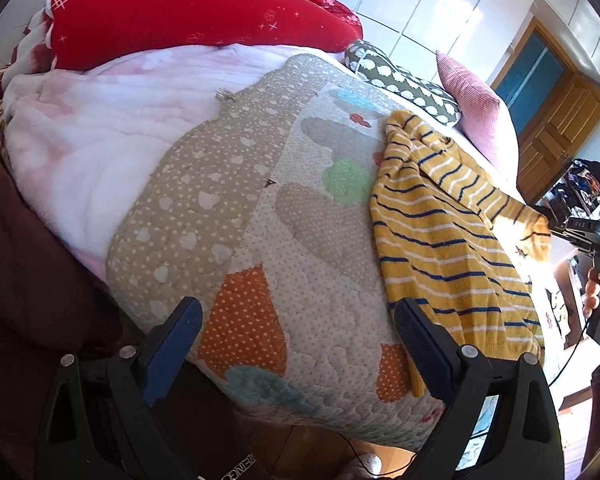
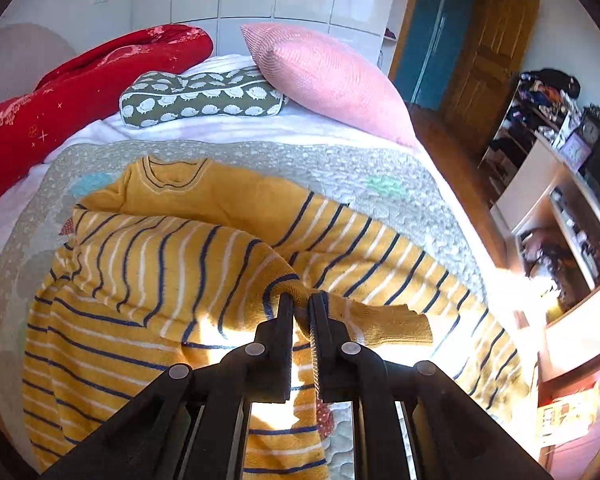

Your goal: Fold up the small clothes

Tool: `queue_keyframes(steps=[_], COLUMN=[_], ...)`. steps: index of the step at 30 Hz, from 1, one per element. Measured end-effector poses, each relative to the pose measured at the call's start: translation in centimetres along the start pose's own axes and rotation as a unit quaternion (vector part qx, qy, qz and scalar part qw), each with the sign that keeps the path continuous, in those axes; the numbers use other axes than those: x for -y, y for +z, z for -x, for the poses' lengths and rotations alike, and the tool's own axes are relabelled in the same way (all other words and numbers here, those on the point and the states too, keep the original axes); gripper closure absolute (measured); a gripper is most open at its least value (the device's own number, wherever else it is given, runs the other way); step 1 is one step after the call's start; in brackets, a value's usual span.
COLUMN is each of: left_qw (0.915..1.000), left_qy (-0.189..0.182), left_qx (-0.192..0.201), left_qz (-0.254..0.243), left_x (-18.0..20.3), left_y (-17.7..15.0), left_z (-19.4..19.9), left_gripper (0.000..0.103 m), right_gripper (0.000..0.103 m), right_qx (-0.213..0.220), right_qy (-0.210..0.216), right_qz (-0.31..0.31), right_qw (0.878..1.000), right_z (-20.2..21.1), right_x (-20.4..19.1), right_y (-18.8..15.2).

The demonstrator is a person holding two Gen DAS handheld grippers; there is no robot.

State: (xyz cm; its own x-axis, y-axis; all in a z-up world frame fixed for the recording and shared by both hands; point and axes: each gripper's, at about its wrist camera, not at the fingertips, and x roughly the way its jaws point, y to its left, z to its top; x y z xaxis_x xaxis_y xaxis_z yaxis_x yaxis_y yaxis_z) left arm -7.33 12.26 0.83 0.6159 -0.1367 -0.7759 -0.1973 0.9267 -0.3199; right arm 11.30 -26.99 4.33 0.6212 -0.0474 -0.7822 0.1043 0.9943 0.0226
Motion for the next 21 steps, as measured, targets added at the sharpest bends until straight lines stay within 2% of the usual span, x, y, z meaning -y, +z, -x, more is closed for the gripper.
queue_keyframes(steps=[2, 6, 8, 11, 13, 14, 15, 16, 17, 20, 21], left_qw=[0.9995, 0.9942, 0.9917, 0.988, 0.9858, 0.9847, 0.9836, 0.983, 0.982, 0.9813, 0.9817], left_qy=[-0.023, -0.083, -0.098, -0.11, -0.111, -0.107, -0.102, -0.091, -0.085, -0.083, -0.087], left_qx=[-0.021, -0.068, -0.082, -0.102, -0.114, -0.12, -0.127, -0.132, -0.139, -0.151, -0.149], left_qz=[-0.005, -0.006, -0.016, -0.037, -0.054, -0.067, -0.078, -0.088, -0.095, -0.085, -0.08], left_x=[1.0, 3.2, 4.4, 6.6, 8.2, 9.1, 9.8, 10.4, 10.9, 11.0, 10.8], left_y=[-0.1, -0.3, -0.5, -1.1, -1.6, -1.9, -2.3, -2.7, -2.9, -2.4, -2.1], left_z=[-1.2, -3.8, -4.7, -6.0, -6.5, -6.6, -6.8, -7.0, -7.4, -7.8, -7.4], left_gripper=[0.006, 0.006, 0.006, 0.007, 0.017, 0.034, 0.056, 0.068, 0.088, 0.095, 0.095], right_gripper=[0.076, 0.075, 0.073, 0.059, 0.051, 0.048, 0.046, 0.045, 0.044, 0.044, 0.052], right_qx=[-0.022, -0.046, -0.041, -0.017, -0.003, 0.0, 0.0, -0.002, -0.006, -0.021, -0.024], right_qy=[0.045, 0.107, 0.116, 0.101, 0.093, 0.094, 0.098, 0.103, 0.106, 0.109, 0.112], right_qz=[-0.029, -0.043, -0.044, -0.034, -0.038, -0.044, -0.05, -0.052, -0.052, -0.052, -0.052], right_qw=[0.998, 0.992, 0.992, 0.994, 0.995, 0.995, 0.994, 0.993, 0.993, 0.992, 0.992], right_z=[-0.3, 0.6, 1.4, 3.0, 3.8, 4.1, 4.0, 4.0, 3.7, 2.2, 1.9], right_x=[1.2, 1.8, 2.3, 3.2, 4.0, 4.3, 4.6, 4.7, 4.7, 4.2, 4.0], right_y=[-2.5, -8.6, -11.1, -14.4, -15.9, -16.6, -17.1, -17.6, -17.9, -18.6, -18.7])
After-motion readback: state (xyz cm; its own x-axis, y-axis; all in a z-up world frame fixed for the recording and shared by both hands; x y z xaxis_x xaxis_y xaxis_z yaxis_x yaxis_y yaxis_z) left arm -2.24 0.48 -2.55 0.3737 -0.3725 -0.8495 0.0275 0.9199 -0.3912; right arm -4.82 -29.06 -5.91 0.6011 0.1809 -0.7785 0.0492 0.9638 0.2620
